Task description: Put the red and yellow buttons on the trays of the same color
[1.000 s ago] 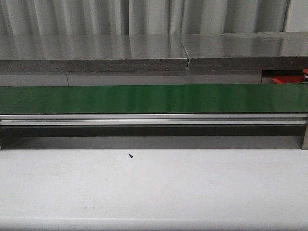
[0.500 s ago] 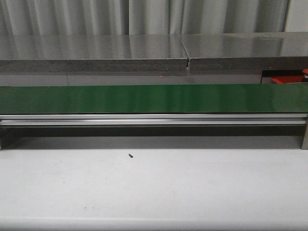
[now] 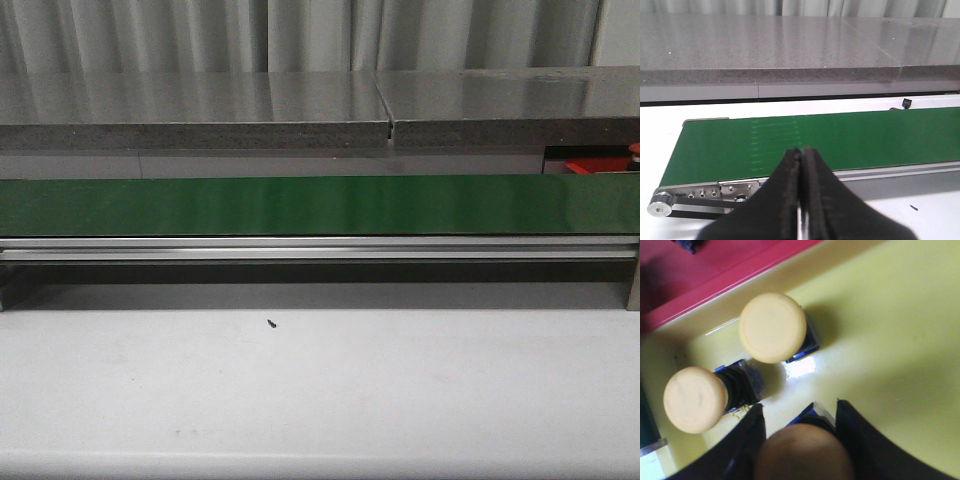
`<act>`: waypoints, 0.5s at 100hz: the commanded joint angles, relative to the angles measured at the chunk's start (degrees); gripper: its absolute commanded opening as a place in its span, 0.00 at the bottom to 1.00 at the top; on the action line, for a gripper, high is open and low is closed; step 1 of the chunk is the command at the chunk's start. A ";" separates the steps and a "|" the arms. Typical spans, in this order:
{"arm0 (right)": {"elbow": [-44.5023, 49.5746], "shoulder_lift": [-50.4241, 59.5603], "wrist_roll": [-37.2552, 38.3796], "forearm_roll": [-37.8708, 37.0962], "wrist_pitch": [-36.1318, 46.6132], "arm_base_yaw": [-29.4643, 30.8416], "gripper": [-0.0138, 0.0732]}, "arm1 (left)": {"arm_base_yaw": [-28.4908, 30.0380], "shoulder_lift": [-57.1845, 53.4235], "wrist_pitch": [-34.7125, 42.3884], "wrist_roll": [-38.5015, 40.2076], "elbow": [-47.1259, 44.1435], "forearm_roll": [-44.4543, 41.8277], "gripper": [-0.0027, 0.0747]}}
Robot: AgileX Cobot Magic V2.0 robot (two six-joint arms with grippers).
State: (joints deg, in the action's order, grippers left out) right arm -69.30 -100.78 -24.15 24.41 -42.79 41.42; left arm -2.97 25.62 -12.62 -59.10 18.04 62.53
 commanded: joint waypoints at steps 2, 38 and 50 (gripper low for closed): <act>-1.44 1.06 -0.06 1.58 1.97 0.03 0.34 | -0.53 0.22 1.95 0.59 1.63 1.31 0.01; -1.44 -2.65 -0.12 2.00 2.58 0.03 0.34 | -0.53 0.22 1.95 0.59 1.63 1.31 0.01; -1.44 -3.31 -0.17 2.24 2.47 -0.08 0.37 | -0.53 0.22 1.95 0.59 1.63 1.31 0.01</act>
State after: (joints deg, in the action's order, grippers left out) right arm -69.30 -106.33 -24.15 25.02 -41.34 41.42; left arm -2.97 25.62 -12.62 -59.10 18.04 62.53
